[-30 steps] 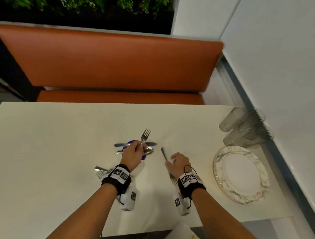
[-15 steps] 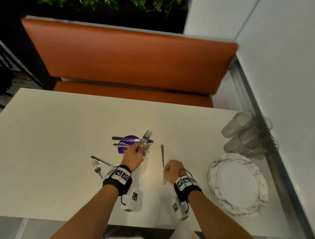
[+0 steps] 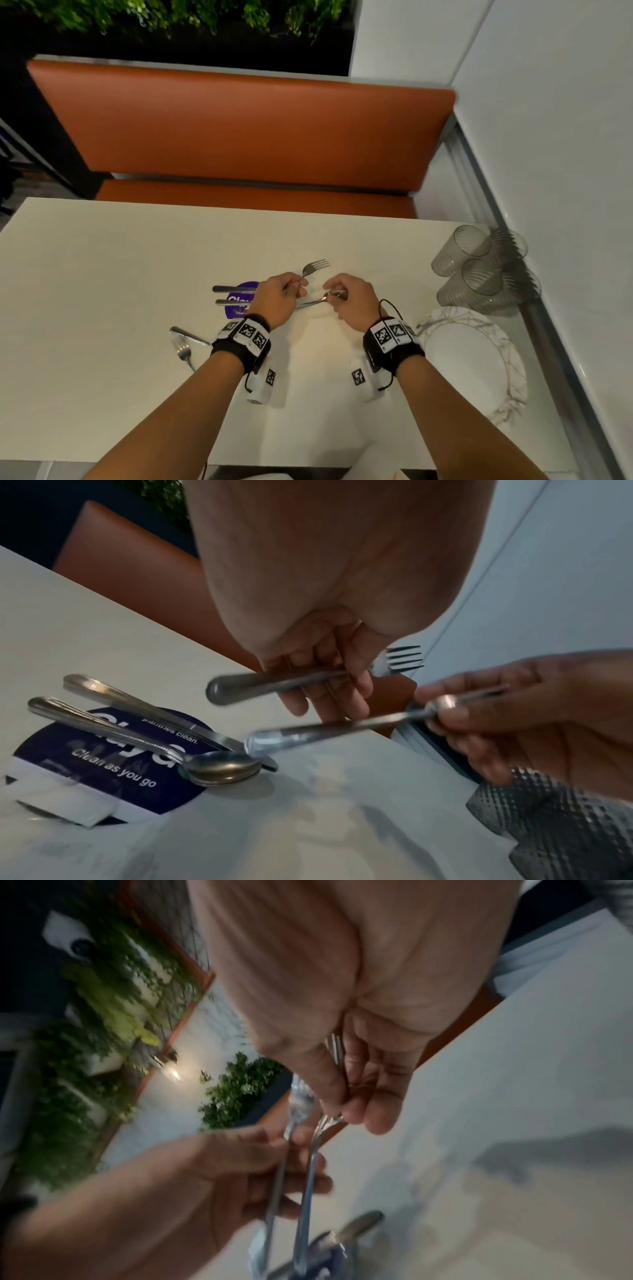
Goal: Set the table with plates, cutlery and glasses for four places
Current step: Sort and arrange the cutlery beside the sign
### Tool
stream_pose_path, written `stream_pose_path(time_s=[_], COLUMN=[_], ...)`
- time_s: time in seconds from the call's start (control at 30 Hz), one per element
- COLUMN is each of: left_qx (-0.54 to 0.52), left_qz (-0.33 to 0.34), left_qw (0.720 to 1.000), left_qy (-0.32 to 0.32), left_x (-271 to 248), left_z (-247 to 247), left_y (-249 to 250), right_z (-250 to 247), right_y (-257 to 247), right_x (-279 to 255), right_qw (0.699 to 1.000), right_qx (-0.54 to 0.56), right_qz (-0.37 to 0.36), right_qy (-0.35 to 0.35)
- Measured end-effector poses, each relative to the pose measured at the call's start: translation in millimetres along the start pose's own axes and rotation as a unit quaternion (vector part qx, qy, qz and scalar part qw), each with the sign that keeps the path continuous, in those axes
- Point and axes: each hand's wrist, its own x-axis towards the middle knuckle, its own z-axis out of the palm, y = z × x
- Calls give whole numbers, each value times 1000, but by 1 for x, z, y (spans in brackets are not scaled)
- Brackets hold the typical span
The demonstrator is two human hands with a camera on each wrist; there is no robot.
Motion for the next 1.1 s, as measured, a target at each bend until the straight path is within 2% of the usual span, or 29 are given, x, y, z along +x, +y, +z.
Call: stream_pose_path(time_s=[0.13,0.27,0.37,0.5,0.63,0.9,1.1], left_qx=[-54,-106,-135,-227,-243,-244,-255], left_qz=[-25,-49,-64,-97,-105,-130,-142], left_qw=[996,989,984,964,958,957,954], left_qy=[-71,-92,-99,-101,-109,-93,-66], left_x=[-5,-13,-16,-15,-20,-22,-26], left_z=[6,12,10,11,8,-18,-62], left_y=[14,19,18,17,15,2,-26], right_z=[-16,-17,-11,-1,7,28,79], right_y=[-24,-30,-31,-28,-24,-50,-74], right_x=[4,7,8,11,14,22,40], right_qw=[987,981,978,977,979,985,993], right_qx=[142,170,173,150,115,118,64], right_qz=[28,44,61,77,72,62,24], right_qy=[70,88,102,133,150,108,101])
